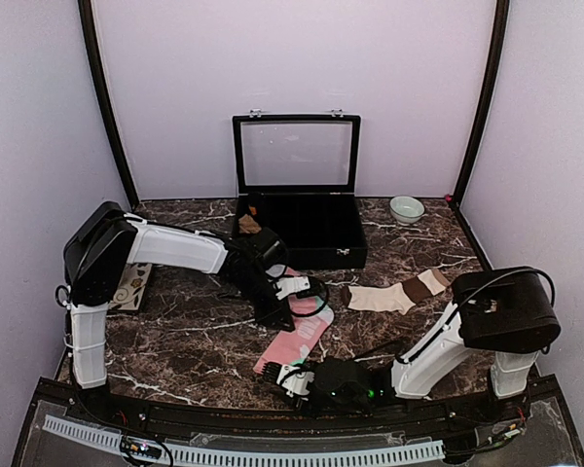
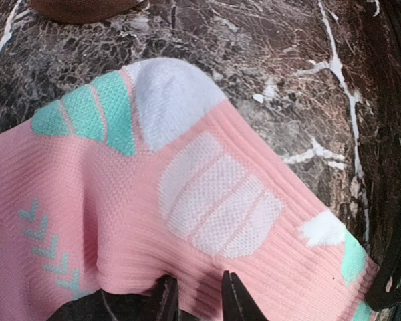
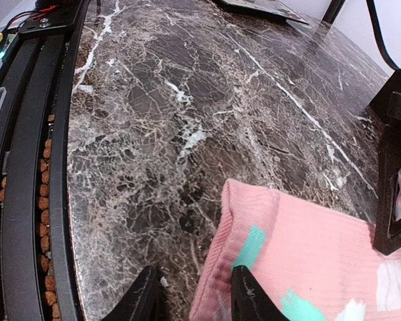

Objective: Roll the socks
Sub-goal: Roll the sock at the center of the board.

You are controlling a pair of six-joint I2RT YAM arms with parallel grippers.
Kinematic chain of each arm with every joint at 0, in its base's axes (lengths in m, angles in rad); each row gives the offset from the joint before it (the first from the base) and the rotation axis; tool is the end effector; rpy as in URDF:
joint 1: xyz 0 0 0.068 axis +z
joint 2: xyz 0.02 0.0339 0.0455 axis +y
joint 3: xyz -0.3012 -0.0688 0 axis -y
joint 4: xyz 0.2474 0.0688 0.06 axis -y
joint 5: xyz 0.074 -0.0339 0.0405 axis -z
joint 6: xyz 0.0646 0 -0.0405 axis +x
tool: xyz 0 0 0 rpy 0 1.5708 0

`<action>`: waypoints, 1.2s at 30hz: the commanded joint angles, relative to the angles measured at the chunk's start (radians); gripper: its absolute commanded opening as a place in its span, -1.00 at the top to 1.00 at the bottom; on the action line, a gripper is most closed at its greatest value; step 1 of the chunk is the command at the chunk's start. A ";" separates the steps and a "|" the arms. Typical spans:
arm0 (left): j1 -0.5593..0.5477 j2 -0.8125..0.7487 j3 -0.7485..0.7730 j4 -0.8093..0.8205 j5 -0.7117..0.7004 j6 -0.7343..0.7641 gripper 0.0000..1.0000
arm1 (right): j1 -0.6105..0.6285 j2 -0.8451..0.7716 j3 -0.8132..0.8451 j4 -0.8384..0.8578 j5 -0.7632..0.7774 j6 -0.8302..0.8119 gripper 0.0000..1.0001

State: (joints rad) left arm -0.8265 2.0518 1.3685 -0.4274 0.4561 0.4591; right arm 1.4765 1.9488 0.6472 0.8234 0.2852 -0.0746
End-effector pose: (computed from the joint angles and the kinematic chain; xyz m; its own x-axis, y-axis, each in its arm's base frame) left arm 0.2824 -0.3486 0.1526 -0.1928 0.7966 -0.5729 0.9798 0.1242 -0.1570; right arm 0.0535 0.3722 0.1083 0.0262 -0.4821 -0.8757 -0.9325 0.3039 -0.1953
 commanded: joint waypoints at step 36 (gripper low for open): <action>-0.025 -0.051 -0.085 0.098 -0.211 -0.295 0.56 | -0.094 -0.058 0.041 0.040 0.010 0.008 0.86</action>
State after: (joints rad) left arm -0.8536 2.0247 1.3117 -0.2810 0.2676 0.1921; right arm 1.3956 1.8366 0.6388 0.7731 0.2783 -0.0536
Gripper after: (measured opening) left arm 0.218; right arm 0.077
